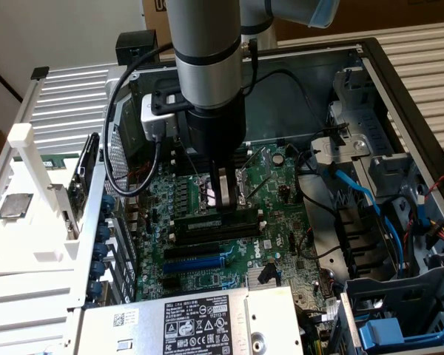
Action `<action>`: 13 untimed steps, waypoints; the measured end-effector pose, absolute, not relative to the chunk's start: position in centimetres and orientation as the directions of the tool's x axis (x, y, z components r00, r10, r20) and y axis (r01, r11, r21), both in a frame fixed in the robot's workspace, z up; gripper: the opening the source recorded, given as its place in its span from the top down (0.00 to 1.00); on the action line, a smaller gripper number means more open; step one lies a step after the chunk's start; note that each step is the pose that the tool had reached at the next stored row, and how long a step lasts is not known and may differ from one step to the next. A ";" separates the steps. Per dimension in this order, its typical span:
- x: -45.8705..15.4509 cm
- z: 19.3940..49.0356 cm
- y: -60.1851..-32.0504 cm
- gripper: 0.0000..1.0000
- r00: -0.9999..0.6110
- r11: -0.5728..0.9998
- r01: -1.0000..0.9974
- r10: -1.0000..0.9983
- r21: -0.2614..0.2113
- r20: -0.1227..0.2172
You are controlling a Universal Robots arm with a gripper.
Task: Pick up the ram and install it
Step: 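Insert the ram into the slot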
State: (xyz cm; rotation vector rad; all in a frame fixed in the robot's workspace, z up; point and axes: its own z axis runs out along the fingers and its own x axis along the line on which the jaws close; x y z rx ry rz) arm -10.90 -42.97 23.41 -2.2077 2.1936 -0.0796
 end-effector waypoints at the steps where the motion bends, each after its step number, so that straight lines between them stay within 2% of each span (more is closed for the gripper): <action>1: -10.9 23.4 -43.0 0.87 0.006 -0.007 -0.998 -1.000 -0.056 0.016; 13: -10.9 23.3 -43.0 0.87 -0.006 0.005 -0.998 -1.000 -0.056 0.018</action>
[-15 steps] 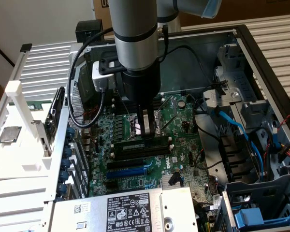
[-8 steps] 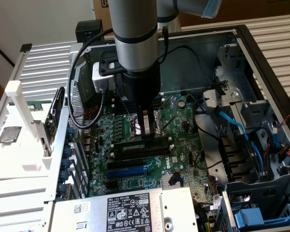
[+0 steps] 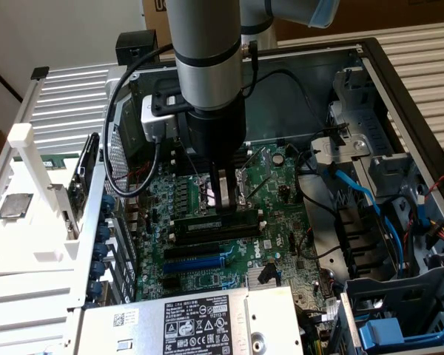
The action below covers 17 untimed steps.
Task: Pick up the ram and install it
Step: 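Insert the ram into the slot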
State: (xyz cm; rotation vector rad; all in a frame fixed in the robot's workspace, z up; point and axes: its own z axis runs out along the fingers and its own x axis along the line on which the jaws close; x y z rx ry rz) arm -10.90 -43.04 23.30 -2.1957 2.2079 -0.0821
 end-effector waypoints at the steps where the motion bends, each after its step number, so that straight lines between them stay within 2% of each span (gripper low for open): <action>1: -10.9 23.3 -43.0 0.87 -0.007 0.006 -0.998 -1.000 -0.056 0.018; 17: -10.9 23.2 -43.0 0.87 -0.006 0.005 -0.998 -1.000 -0.056 0.018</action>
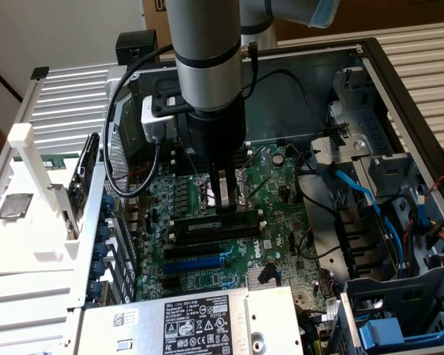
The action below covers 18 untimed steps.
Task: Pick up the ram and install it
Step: 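Insert the ram into the slot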
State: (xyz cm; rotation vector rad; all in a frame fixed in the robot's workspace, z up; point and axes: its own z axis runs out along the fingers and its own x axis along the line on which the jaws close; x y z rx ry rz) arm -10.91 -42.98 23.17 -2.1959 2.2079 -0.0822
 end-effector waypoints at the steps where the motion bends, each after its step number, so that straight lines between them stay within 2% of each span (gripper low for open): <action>1: -10.9 23.2 -43.0 0.87 -0.006 0.005 -0.998 -1.000 -0.056 0.018; 18: -10.9 23.2 -43.0 0.87 0.000 -0.001 -0.998 -1.000 -0.056 0.020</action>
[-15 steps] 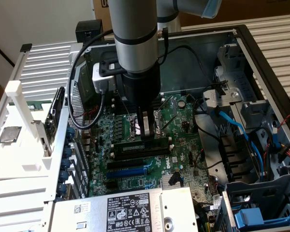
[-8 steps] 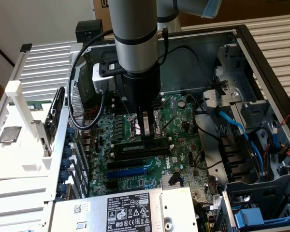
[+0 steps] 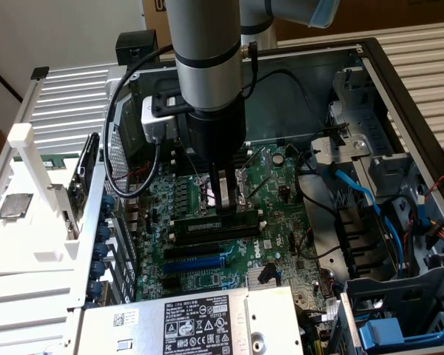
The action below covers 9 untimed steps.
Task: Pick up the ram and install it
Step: 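Insert the ram into the slot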
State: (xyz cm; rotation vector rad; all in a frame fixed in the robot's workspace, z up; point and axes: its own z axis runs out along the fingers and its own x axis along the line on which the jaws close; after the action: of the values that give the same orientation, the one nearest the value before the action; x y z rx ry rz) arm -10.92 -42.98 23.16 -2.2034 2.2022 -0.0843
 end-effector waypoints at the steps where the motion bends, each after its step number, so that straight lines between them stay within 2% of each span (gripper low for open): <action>1: -10.9 23.1 -43.0 0.87 0.000 -0.001 -0.998 -1.000 -0.056 0.020; 9: -10.9 22.9 -43.0 0.87 0.000 -0.001 -0.998 -1.000 -0.058 0.020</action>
State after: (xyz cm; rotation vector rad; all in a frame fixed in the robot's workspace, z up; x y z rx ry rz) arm -10.92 -42.99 22.92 -2.2026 2.2010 -0.0858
